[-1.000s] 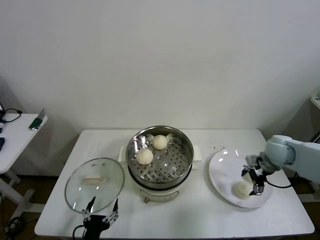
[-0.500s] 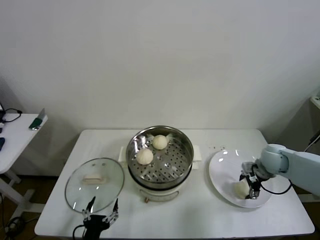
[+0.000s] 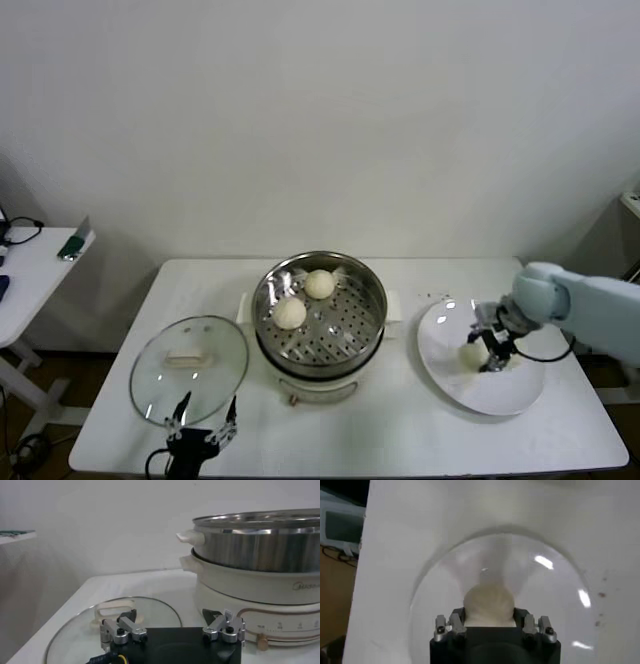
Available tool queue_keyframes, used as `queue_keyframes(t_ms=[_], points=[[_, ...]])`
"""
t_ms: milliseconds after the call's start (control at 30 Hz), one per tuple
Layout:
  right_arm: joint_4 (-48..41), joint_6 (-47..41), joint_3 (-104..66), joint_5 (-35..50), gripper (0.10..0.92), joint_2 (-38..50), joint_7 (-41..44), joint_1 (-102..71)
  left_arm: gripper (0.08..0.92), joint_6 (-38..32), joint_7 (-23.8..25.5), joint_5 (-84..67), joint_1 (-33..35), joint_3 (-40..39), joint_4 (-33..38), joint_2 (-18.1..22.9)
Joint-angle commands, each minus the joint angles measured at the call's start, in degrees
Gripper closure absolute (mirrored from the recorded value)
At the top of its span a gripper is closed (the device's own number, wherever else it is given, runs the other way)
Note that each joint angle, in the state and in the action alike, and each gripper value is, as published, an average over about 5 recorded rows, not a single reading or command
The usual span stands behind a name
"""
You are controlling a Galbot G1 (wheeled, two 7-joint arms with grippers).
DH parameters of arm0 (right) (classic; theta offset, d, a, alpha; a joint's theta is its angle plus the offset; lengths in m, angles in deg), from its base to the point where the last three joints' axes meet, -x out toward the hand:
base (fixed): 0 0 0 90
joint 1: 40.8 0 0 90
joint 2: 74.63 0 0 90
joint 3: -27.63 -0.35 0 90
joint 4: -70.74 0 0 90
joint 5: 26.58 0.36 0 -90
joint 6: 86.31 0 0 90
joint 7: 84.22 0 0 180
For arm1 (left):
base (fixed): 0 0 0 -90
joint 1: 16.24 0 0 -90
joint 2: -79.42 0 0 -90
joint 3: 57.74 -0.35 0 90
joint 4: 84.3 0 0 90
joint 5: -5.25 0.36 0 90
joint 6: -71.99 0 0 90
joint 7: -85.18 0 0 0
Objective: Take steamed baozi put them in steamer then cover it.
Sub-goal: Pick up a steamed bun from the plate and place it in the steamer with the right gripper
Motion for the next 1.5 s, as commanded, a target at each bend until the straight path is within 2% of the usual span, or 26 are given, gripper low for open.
queue_keyframes(t_ms=[33,267,500,800,1367,1500], points=[[1.1,18.2,7.8,-0.2,0.389,-17.4,4.5,33.6,0.177,0.5,0.1,0.4,-0.2,-0.3,0.1,0.2],[10.3,19.5,-0.9,1.5,0.389,-27.5,2.0,31.3,0.177,0.7,0.0,0.3,-0.2,-0.2,0.7,0.5],[16.3,21.4,0.7,-2.5,0.389,-29.6,-0.8,20.5,0.177,0.6,0.0,0.0,0.3,0.3,1.1,0.4],[14.0,22.0,3.3,-9.7,0.389,-31.4,-3.2,11.1,0.177,0.3,-0.1,0.0,0.7,0.5,0.8,0.2],[10.1,20.6,3.9,-10.6,0.382,-35.2,-4.9,6.5,0.177,-0.3,-0.6,-0.2,0.6,0.5,0.6,0.4],[9.3,20.6,3.8,-12.1,0.352,-35.3,-5.8,6.2,0.177,-0.3,-0.6,-0.1,0.5,0.5,0.7,0.4]])
